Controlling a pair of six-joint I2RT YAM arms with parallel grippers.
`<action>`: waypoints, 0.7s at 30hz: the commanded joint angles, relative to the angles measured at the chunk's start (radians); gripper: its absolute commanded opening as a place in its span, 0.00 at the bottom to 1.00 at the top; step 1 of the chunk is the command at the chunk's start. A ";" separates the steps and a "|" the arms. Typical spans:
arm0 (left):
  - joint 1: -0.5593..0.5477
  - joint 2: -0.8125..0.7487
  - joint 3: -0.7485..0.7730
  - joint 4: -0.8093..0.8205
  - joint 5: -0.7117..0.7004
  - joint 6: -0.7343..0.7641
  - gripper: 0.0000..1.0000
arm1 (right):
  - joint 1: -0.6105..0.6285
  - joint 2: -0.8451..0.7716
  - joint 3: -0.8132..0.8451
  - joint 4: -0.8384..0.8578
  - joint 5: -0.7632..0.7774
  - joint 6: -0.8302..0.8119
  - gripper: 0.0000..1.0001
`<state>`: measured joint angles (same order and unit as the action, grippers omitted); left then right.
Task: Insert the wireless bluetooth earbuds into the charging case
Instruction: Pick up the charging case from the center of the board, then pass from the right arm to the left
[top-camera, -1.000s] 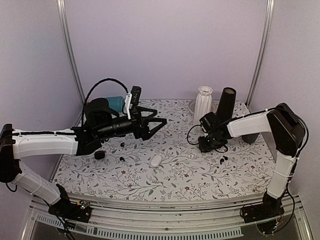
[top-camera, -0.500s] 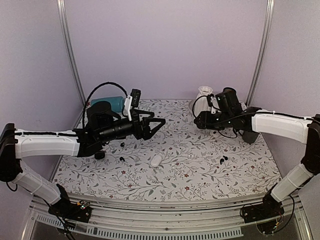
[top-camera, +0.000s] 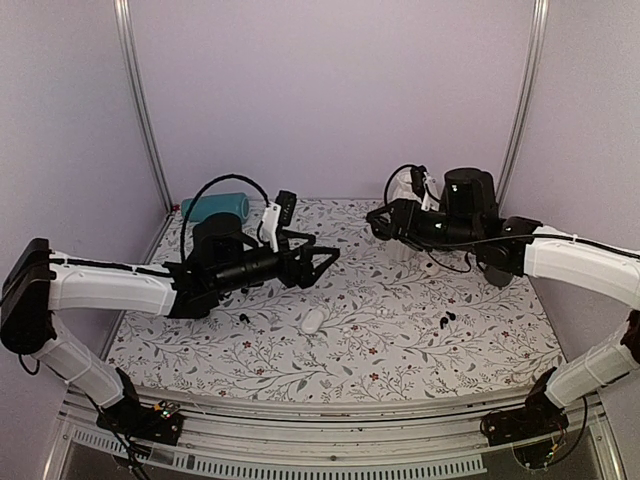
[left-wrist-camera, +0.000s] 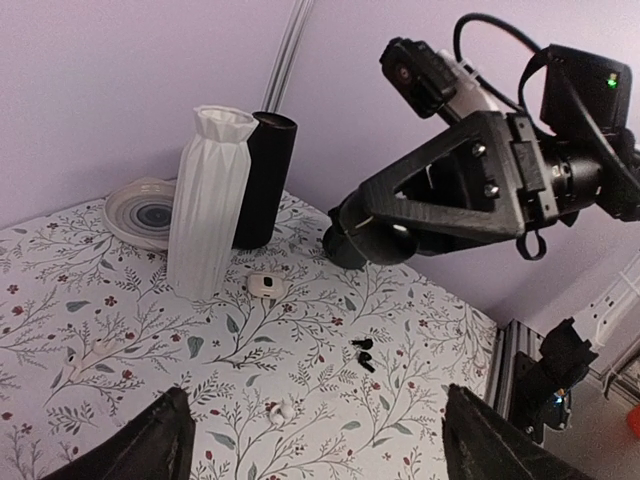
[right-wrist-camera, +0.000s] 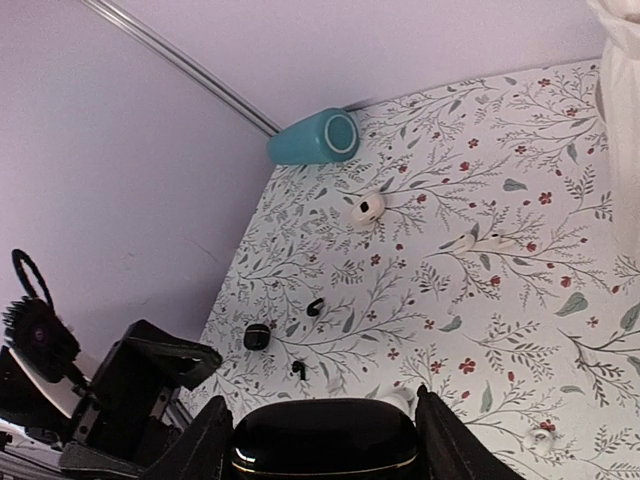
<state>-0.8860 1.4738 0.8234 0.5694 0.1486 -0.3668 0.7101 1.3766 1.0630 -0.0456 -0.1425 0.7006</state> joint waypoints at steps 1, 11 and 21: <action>-0.041 0.021 0.030 0.056 -0.082 0.054 0.86 | 0.068 -0.052 -0.009 0.136 0.019 0.103 0.33; -0.118 0.029 0.037 0.135 -0.218 0.173 0.81 | 0.212 -0.031 0.015 0.213 0.204 0.182 0.33; -0.161 0.041 0.052 0.189 -0.309 0.232 0.76 | 0.285 -0.004 0.032 0.256 0.296 0.213 0.33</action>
<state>-1.0283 1.4952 0.8482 0.7055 -0.1013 -0.1761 0.9737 1.3556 1.0615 0.1589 0.0944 0.8883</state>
